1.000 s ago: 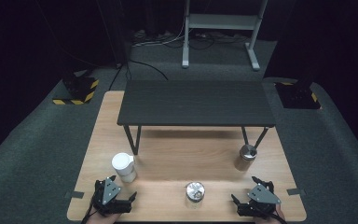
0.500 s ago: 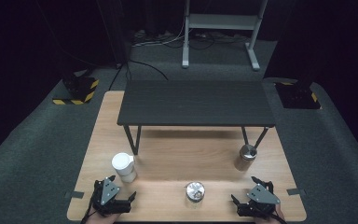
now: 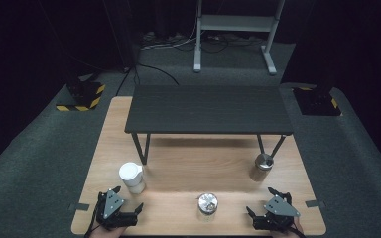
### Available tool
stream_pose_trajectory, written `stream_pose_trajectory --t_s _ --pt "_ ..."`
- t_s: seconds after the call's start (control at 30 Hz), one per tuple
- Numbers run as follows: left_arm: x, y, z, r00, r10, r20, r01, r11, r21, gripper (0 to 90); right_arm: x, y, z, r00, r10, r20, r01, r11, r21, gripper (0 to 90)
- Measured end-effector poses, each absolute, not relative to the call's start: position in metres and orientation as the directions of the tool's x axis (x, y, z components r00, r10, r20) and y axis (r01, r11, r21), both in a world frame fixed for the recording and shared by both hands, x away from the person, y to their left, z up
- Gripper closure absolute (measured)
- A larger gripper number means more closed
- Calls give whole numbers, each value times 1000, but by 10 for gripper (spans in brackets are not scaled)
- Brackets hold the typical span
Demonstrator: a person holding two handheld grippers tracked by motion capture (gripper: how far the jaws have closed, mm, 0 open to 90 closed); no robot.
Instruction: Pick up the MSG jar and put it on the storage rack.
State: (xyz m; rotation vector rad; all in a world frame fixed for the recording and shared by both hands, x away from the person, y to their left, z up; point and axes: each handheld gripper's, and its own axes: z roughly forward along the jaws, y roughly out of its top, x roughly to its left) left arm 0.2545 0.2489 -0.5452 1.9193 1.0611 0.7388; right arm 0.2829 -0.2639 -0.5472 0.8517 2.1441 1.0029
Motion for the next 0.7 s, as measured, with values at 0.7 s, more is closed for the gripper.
stream_pose_trajectory --t_s 0.7 --pt "246 257 -531 457 887 68 361 -254 897 9 283 -266 -547 -603 761 -239 289 488 824 0"
